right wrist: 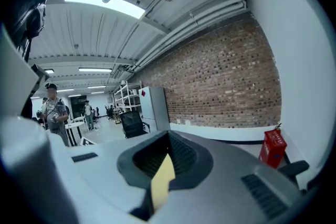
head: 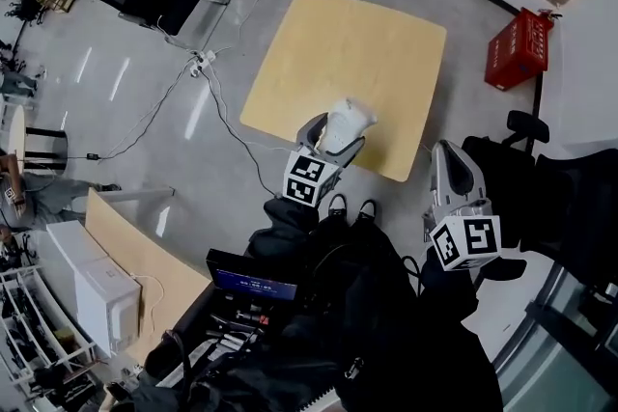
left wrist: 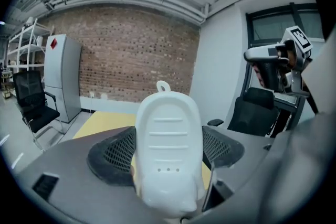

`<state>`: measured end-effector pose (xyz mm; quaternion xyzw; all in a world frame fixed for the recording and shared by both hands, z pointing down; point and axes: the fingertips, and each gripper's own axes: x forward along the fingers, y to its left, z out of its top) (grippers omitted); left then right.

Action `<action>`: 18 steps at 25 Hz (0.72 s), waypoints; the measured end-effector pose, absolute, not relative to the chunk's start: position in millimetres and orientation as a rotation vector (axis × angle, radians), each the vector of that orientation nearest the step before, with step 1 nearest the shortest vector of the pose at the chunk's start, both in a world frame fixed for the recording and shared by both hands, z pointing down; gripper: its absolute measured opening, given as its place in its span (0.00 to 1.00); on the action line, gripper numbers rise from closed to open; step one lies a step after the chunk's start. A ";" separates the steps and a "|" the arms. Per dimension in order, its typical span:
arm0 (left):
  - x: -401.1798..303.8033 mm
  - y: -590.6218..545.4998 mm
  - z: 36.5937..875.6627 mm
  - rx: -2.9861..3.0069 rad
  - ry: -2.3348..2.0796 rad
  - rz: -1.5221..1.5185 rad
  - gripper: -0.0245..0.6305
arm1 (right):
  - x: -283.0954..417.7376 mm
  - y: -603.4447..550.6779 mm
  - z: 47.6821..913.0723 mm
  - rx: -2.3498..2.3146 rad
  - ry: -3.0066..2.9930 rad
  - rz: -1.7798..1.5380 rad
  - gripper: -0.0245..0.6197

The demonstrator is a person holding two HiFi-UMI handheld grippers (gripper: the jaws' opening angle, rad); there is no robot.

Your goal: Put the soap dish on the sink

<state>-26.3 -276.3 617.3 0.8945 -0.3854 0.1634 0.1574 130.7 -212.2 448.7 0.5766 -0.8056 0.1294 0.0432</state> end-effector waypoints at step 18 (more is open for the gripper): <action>-7.1 -321.8 785.0 2.432 -0.931 0.975 0.63 | 149.7 -230.1 489.1 1.813 -2.291 0.523 0.05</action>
